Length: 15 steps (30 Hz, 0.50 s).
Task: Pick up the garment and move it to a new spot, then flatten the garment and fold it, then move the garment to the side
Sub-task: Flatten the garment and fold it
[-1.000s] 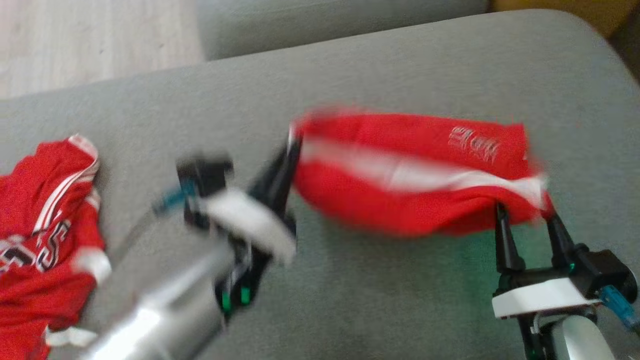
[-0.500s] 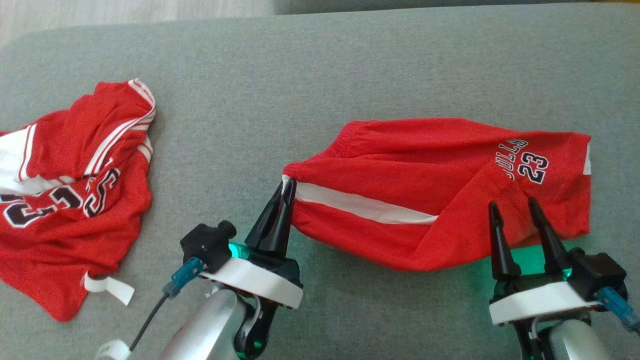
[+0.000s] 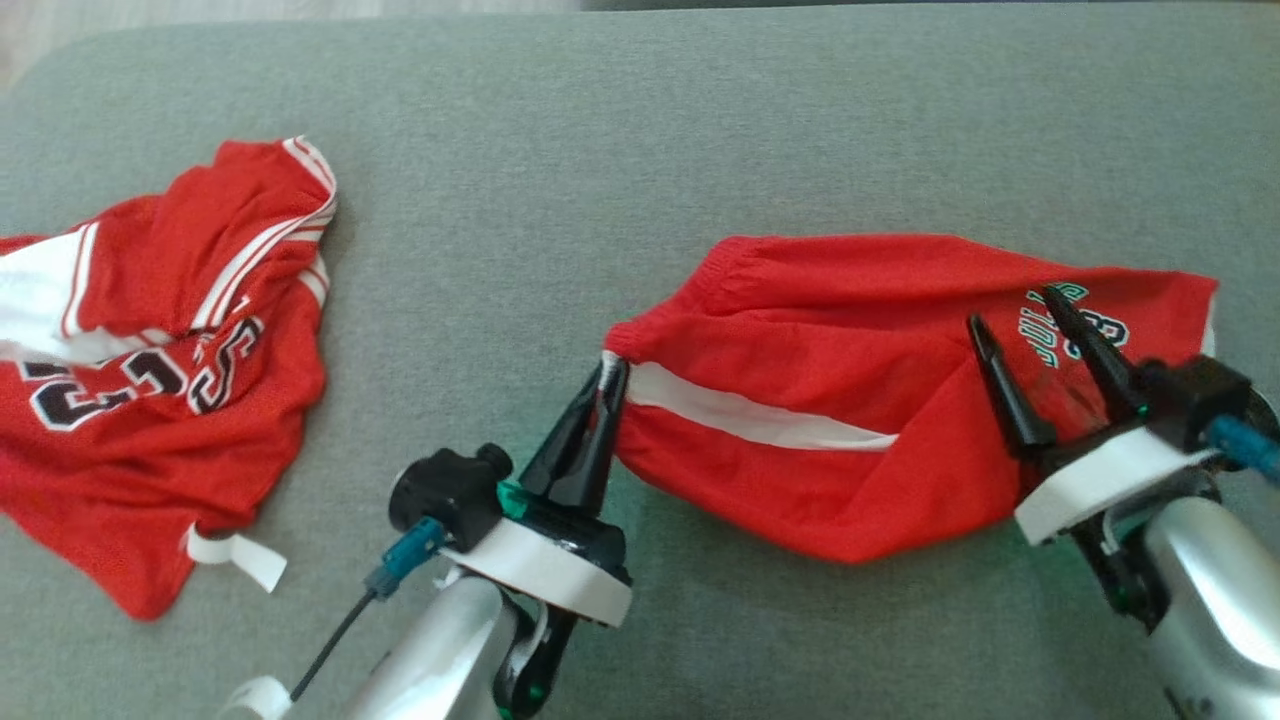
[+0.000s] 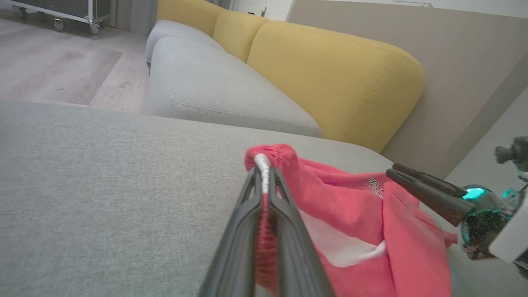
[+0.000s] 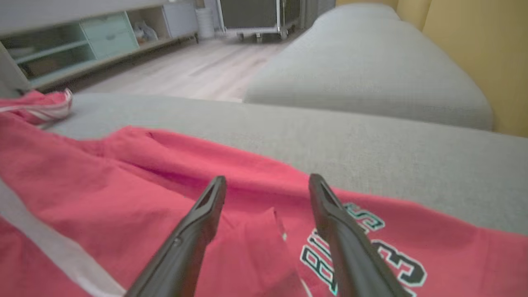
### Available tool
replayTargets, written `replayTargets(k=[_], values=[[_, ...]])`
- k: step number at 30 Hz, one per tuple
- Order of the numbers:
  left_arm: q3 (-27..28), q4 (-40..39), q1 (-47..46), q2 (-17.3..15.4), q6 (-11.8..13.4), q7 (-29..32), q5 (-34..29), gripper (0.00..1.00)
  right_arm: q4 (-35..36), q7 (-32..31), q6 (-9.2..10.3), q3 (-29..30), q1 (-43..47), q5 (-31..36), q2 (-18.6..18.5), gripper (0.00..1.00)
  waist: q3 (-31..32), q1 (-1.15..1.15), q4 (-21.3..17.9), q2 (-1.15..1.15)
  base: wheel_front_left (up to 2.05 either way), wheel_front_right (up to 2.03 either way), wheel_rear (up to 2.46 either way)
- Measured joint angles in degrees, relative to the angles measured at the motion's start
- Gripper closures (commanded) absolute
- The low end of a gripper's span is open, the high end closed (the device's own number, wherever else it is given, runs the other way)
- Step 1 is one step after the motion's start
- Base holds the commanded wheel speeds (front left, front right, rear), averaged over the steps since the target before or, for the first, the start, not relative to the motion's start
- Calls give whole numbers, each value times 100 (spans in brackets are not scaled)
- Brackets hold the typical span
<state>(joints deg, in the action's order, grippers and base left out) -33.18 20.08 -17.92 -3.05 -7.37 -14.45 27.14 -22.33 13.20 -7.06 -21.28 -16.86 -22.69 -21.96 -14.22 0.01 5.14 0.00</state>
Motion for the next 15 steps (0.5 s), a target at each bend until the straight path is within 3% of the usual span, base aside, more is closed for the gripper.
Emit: replayTargets(k=[2, 4, 5, 7, 10, 15], values=[[-55, -2, -8, 12, -20, 0, 4, 100, -159, -237, 0, -176, -86, -163, -135, 0, 4, 0, 61, 0, 0, 0, 0], [-81, -14, -34, 12, -20, 0, 58, 100, -253, -485, 0, -423, -77, -349, -242, 22, 12, 0, 131, 0, 0, 0, 0], [-88, -21, -53, 12, -20, 0, 100, 100, -253, -590, 0, -528, -68, -471, -274, 38, 14, 0, 160, 0, 0, 0, 0], [-96, -29, -69, 12, -20, 0, 152, 100, -202, -722, 0, -797, -68, -613, -376, 100, 15, 0, 202, 0, 0, 0, 0], [-67, -60, -70, 14, -20, 0, 214, 100, -91, -477, -1, -728, -86, -525, -517, 100, 15, 0, 217, 0, 0, 0, 0], [283, -531, -120, 19, -21, 1, 324, 100, 159, 13, -1, -48, -421, 41, -573, 100, 19, -1, 92, 0, 0, 0, 0]])
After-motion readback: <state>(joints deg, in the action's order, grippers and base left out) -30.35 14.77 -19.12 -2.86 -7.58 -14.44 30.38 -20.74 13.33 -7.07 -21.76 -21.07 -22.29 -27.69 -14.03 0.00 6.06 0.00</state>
